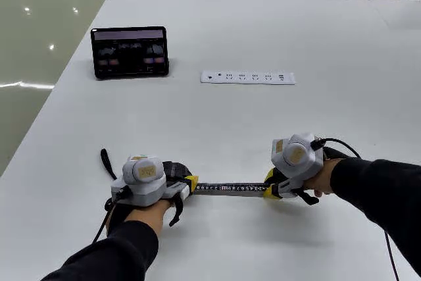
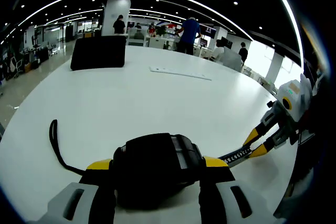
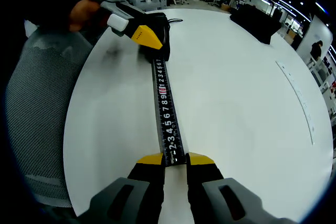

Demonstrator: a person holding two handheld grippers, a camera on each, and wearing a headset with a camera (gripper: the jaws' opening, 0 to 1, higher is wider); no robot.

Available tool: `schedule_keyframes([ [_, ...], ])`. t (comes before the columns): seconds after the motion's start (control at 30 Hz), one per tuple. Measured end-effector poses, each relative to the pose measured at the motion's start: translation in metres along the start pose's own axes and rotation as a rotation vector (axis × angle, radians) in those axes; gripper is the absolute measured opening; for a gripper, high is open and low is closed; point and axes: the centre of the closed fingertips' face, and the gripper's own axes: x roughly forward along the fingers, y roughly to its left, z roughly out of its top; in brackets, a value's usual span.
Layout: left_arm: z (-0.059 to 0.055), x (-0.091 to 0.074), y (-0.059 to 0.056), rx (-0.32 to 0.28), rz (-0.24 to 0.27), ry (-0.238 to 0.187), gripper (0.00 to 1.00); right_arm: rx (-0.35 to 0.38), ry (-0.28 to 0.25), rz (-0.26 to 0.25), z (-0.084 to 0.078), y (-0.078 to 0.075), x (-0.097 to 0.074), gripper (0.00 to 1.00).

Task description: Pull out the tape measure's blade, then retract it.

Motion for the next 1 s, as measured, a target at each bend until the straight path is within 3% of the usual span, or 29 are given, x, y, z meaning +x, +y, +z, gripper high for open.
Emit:
schedule_keyframes([
  [1.0, 0.000, 0.001, 0.001, -0.003, -0.004, 0.002, 0.60, -0.026, -0.029, -0.004, 0.016, 0.003, 0.007, 0.11],
])
